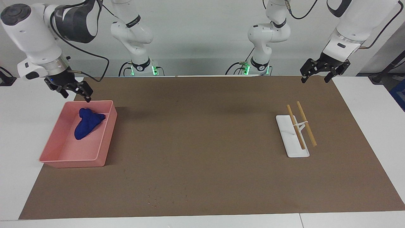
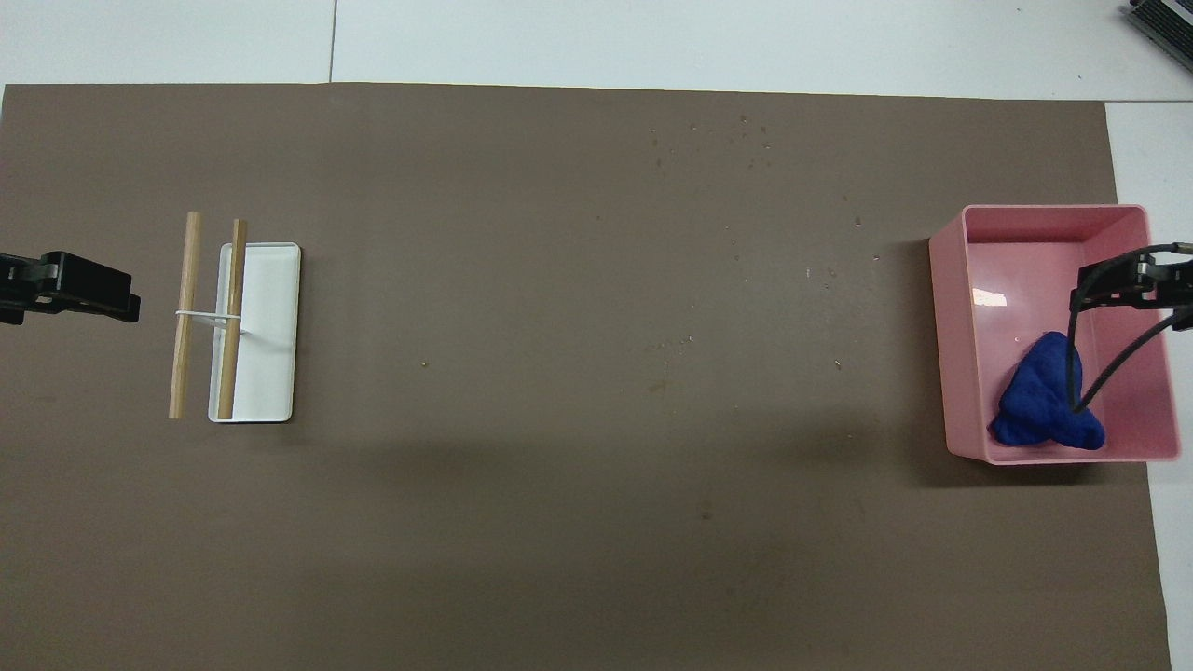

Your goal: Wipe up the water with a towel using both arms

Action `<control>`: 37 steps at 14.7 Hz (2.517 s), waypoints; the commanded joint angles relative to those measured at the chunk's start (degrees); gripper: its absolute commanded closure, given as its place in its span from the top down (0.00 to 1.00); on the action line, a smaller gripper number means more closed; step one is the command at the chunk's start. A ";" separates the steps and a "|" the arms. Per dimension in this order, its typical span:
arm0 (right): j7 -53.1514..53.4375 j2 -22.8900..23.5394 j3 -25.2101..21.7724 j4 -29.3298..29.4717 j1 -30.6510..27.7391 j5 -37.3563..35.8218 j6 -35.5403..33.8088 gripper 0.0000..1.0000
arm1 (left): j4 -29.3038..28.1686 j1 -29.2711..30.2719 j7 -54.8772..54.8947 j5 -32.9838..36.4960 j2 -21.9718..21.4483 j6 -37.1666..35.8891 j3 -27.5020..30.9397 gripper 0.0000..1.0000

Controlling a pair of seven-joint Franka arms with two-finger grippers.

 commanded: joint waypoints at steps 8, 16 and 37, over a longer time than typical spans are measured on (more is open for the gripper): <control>6.84 -2.63 8.03 6.49 0.12 1.15 -7.99 1.00 | -2.22 -0.97 -1.13 -0.28 -1.72 0.83 0.20 1.00; 6.31 -2.27 8.03 7.11 -0.58 2.56 -8.34 1.00 | -2.75 -1.50 -3.94 -0.28 -1.99 1.09 0.11 1.00; 3.31 -3.86 -7.87 4.21 14.88 2.47 -9.14 1.00 | -2.84 -1.50 -4.12 -0.28 -2.16 0.83 0.11 1.00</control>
